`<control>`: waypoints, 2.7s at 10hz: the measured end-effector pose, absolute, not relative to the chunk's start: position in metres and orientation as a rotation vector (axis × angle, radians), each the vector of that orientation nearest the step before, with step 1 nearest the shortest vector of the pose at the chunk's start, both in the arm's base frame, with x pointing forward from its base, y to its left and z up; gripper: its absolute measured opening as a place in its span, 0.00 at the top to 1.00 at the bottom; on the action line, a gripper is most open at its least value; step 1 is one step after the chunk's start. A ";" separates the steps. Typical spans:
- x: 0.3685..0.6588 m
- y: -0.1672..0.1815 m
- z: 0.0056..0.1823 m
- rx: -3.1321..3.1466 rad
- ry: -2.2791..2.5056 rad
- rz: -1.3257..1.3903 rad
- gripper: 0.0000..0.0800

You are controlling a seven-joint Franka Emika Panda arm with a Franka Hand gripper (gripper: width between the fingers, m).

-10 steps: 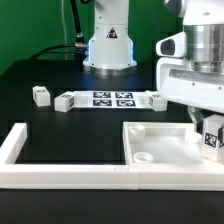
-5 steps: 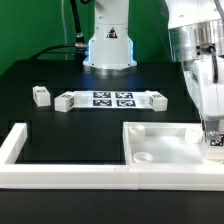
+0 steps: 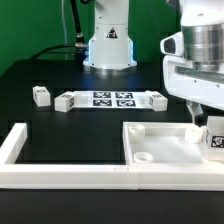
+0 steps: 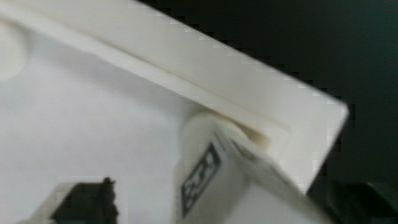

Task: Assemble square table

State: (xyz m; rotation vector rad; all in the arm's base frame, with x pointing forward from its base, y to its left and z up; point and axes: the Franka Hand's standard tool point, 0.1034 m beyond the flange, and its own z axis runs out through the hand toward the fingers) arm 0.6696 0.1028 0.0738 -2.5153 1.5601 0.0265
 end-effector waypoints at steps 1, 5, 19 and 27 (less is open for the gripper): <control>0.669 0.102 0.073 -2.576 1.466 0.014 0.19; 0.673 0.106 0.077 -2.955 0.779 -0.047 0.19; 0.677 0.107 0.074 -1.930 2.215 0.134 0.64; 0.677 0.102 0.072 -2.658 1.272 0.012 0.19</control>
Offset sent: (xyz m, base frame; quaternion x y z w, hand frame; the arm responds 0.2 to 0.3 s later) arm 0.0109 0.0046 0.0035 -0.1642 0.0902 -0.5326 0.8254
